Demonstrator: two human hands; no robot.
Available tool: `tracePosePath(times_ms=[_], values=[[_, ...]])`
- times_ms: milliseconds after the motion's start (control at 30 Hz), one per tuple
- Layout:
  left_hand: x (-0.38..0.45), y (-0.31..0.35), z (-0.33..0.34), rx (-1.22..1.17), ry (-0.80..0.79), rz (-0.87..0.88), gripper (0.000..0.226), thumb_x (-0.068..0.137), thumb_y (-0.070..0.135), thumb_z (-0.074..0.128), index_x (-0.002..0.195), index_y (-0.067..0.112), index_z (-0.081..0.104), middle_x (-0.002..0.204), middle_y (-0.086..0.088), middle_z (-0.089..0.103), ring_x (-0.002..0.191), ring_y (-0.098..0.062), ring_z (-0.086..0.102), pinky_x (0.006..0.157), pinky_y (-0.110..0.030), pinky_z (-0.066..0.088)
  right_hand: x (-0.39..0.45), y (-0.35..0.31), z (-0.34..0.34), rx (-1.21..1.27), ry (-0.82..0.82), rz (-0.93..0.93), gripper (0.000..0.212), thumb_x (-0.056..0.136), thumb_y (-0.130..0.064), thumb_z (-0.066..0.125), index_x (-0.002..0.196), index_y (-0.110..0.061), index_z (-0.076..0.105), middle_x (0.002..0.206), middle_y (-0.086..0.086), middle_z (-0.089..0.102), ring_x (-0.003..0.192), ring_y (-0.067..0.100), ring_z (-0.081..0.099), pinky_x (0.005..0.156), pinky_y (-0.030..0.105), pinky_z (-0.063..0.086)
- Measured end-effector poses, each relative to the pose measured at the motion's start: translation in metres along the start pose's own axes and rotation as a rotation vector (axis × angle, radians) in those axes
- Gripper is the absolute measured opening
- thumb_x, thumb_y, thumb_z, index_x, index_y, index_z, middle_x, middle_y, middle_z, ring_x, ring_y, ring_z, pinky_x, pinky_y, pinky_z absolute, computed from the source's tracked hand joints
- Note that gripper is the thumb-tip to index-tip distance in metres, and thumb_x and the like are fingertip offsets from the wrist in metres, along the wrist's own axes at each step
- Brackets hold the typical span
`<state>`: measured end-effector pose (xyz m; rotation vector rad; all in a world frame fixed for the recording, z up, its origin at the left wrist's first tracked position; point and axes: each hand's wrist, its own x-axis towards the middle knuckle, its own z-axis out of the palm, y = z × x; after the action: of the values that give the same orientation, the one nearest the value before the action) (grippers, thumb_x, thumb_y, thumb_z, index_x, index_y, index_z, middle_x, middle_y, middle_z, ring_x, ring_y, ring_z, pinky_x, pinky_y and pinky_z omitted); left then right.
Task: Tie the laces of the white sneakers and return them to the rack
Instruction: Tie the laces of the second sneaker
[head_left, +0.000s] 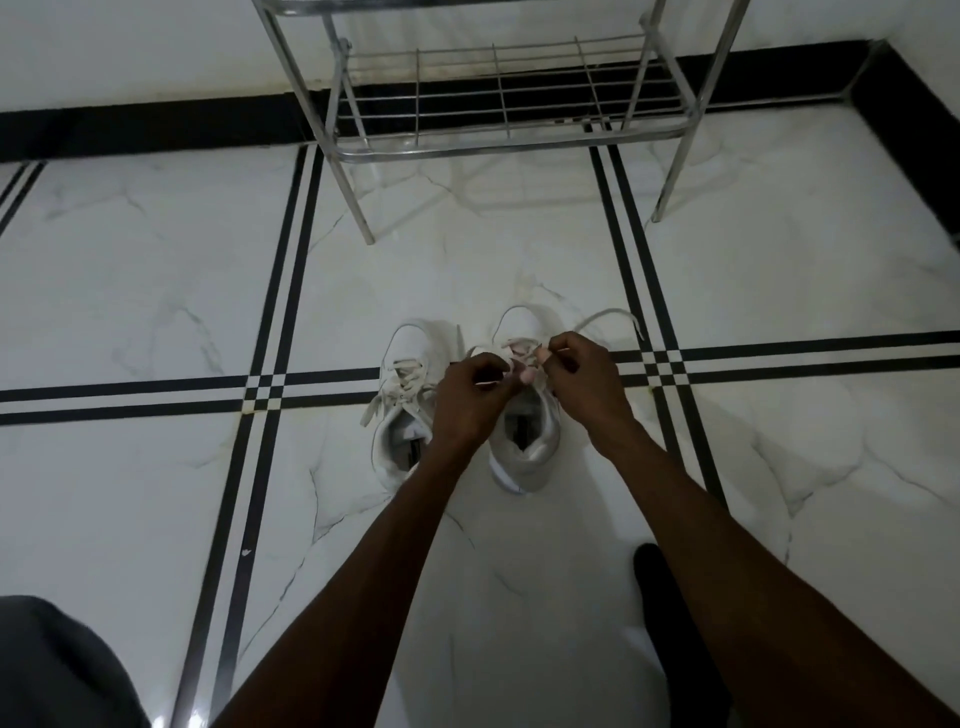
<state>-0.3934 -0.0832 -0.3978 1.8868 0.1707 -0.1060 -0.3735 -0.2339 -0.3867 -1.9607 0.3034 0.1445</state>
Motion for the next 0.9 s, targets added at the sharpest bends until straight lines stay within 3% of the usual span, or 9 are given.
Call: tracePosePath(times_ms=[100,167,267,433,567,633,733,833,900], values=[[0.0,-0.001,0.001,0.148,0.09,0.077,0.024,0.092,0.024,0.076,0.077,0.009,0.065,0.075,-0.002,0.072,0.071,-0.014,0.067,0.065,-0.016,0.051,-0.001,0.004,0.0,0.024,0.024,-0.003,0.006,0.097,-0.022,0.061,0.095,-0.019,0.065,0.094,0.002,0.073,0.087,0.021,0.071,0.076,0.05,0.062],[-0.001,0.001,0.002,0.256,0.15,0.119,0.02,0.098,0.019,0.067,0.082,0.014,0.056,0.072,0.0,0.066,0.066,-0.018,0.061,0.06,-0.03,0.044,-0.004,0.005,-0.001,0.067,0.009,0.014,0.013,0.098,-0.021,0.056,0.088,-0.028,0.061,0.094,0.002,0.075,0.087,0.021,0.073,0.075,0.054,0.062],[-0.001,0.0,0.006,0.352,0.187,0.116,0.013,0.103,0.015,0.054,0.092,0.011,0.05,0.075,-0.008,0.064,0.07,-0.031,0.061,0.058,-0.036,0.035,-0.009,0.003,0.002,0.093,0.001,0.031,0.03,0.101,-0.018,0.047,0.079,-0.039,0.05,0.098,0.007,0.073,0.088,0.029,0.073,0.069,0.058,0.061],[0.007,-0.003,0.008,0.414,0.217,0.098,0.015,0.103,0.016,0.054,0.1,0.002,0.05,0.084,-0.023,0.067,0.077,-0.044,0.064,0.059,-0.042,0.042,-0.014,-0.001,0.007,0.173,-0.016,0.045,0.018,0.102,-0.02,0.045,0.087,-0.031,0.048,0.103,0.002,0.072,0.097,0.035,0.07,0.069,0.058,0.059],[0.004,0.0,0.007,0.371,0.213,0.07,0.012,0.102,0.014,0.051,0.096,0.004,0.047,0.089,-0.023,0.07,0.081,-0.042,0.066,0.062,-0.042,0.046,-0.015,-0.003,0.008,0.27,-0.043,0.041,0.013,0.101,-0.016,0.045,0.09,-0.023,0.049,0.11,0.004,0.068,0.104,0.037,0.067,0.07,0.043,0.056],[0.004,0.001,0.007,0.356,0.224,0.033,0.015,0.104,0.016,0.051,0.092,0.008,0.044,0.089,-0.022,0.07,0.08,-0.04,0.066,0.06,-0.038,0.04,-0.015,-0.002,0.008,0.323,-0.062,0.054,0.011,0.101,-0.014,0.047,0.092,-0.019,0.048,0.114,0.008,0.067,0.107,0.04,0.066,0.071,0.041,0.054],[0.004,-0.002,0.006,0.338,0.221,-0.008,0.018,0.104,0.019,0.05,0.09,0.009,0.044,0.086,-0.021,0.071,0.078,-0.038,0.066,0.061,-0.037,0.038,-0.015,0.0,0.005,0.369,-0.085,0.052,0.01,0.101,-0.018,0.05,0.09,-0.019,0.049,0.118,0.012,0.065,0.108,0.043,0.065,0.073,0.045,0.055],[0.002,-0.002,0.001,0.281,0.195,-0.002,0.024,0.104,0.026,0.053,0.09,0.007,0.049,0.08,-0.014,0.073,0.076,-0.032,0.07,0.066,-0.046,0.051,-0.013,-0.002,0.001,0.351,-0.118,0.058,0.018,0.1,-0.021,0.054,0.084,-0.026,0.053,0.117,0.015,0.066,0.107,0.042,0.066,0.076,0.056,0.059],[0.003,-0.002,-0.005,0.251,0.168,0.009,0.029,0.102,0.031,0.059,0.086,0.008,0.053,0.077,-0.01,0.074,0.072,-0.027,0.072,0.068,-0.046,0.055,-0.009,-0.002,0.001,0.297,-0.099,0.065,0.008,0.098,-0.024,0.059,0.089,-0.023,0.06,0.111,0.013,0.069,0.106,0.039,0.067,0.08,0.06,0.058]])
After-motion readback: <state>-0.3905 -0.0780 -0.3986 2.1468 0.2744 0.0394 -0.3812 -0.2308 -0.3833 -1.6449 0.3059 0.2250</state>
